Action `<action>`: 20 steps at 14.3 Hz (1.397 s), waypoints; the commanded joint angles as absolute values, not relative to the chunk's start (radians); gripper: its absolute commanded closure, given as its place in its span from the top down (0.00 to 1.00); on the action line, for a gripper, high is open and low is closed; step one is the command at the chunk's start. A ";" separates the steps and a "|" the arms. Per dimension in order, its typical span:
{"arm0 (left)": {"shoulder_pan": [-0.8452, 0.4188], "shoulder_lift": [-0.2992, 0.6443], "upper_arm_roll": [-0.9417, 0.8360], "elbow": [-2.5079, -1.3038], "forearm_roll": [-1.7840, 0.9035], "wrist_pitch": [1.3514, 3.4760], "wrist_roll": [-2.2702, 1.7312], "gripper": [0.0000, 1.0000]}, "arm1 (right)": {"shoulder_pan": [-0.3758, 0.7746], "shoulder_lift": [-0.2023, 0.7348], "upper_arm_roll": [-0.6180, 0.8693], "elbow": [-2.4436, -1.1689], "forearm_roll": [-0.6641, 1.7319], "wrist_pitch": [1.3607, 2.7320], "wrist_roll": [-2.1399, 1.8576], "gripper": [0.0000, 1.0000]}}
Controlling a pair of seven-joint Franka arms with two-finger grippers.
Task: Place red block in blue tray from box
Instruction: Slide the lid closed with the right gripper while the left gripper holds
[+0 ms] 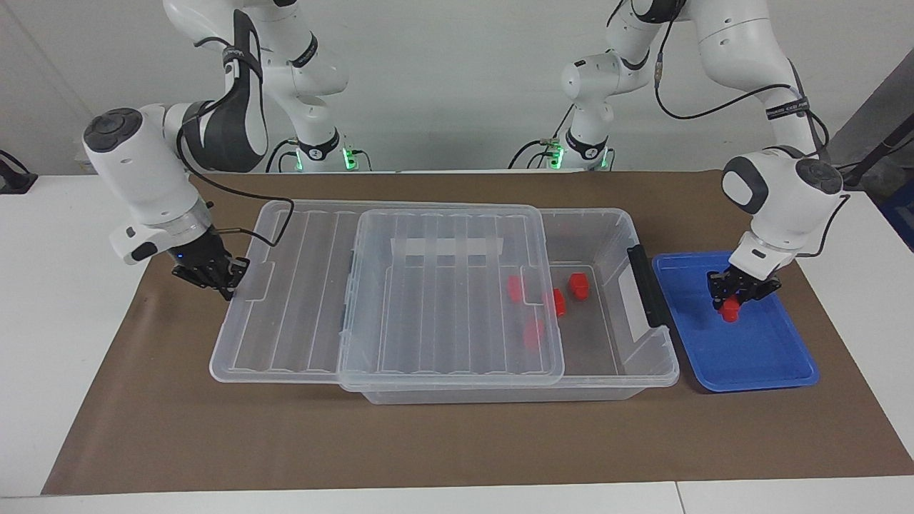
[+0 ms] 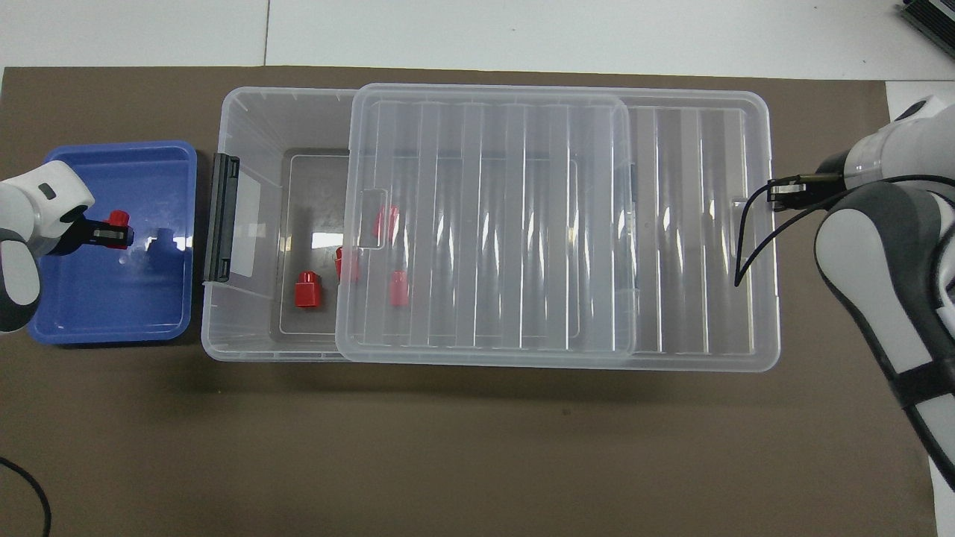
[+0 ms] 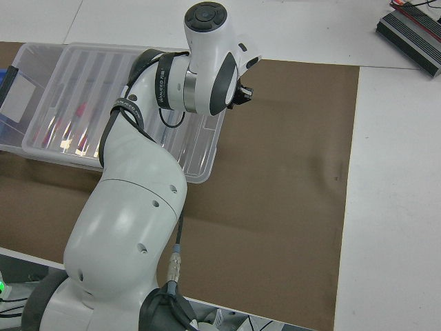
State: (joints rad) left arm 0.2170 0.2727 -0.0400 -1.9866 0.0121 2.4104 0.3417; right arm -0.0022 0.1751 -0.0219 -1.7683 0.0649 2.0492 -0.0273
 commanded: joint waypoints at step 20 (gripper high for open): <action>0.249 0.333 -0.048 -2.060 -0.005 2.586 0.360 0.57 | 0.032 0.167 0.181 -1.773 0.092 2.034 -0.011 0.00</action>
